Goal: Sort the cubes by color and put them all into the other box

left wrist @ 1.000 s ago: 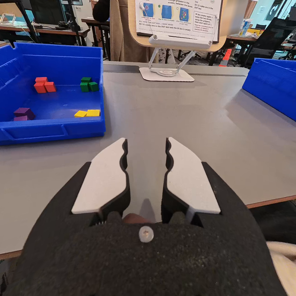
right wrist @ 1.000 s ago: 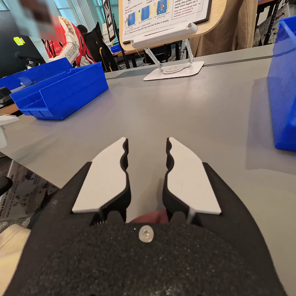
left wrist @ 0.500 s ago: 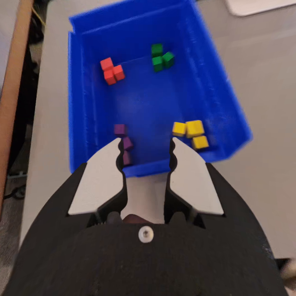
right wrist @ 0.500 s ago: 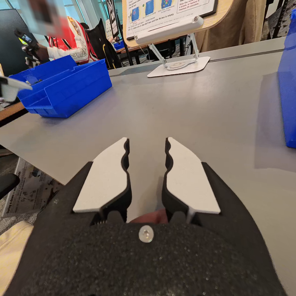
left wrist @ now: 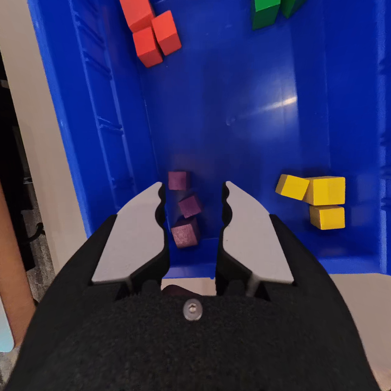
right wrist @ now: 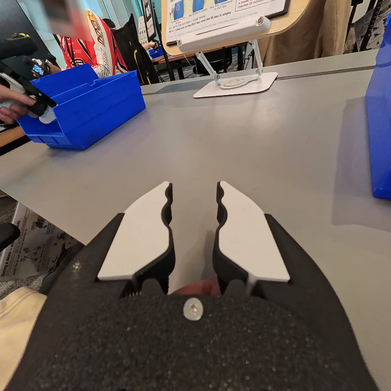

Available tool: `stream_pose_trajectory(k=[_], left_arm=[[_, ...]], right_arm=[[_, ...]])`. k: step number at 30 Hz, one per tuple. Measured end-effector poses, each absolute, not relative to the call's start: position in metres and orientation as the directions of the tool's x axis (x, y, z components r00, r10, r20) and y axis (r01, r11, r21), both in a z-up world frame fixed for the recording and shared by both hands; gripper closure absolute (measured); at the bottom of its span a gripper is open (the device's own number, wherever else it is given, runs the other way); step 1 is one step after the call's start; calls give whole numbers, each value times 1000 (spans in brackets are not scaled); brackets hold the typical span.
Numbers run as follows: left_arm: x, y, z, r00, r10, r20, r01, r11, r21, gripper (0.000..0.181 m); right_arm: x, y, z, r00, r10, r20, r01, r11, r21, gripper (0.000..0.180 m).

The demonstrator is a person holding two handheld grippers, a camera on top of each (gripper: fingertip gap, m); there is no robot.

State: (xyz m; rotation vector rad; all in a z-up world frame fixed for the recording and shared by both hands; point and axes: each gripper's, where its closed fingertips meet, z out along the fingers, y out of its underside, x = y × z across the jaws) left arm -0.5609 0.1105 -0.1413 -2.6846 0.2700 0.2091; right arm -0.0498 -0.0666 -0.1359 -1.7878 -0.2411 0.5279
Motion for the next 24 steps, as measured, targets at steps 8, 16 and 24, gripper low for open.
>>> stream_pose_trajectory(k=[8,16,24], left_arm=[[-556,103,-132,970,-173,-172,-234,-861,-452,130],[-575,104,-149,974,-142,-179,-201,-905,-374,131],[-583,112,-169,961,-94,-259,-171,-941,-293,133]], right_arm=[[-53,-67,-138,876,431,-219,-97,-287,-953,141],[-54,-66,-139,878,430,-210,-87,-288,-954,143],[-54,-67,-139,875,434,-212,-87,-290,-953,144]])
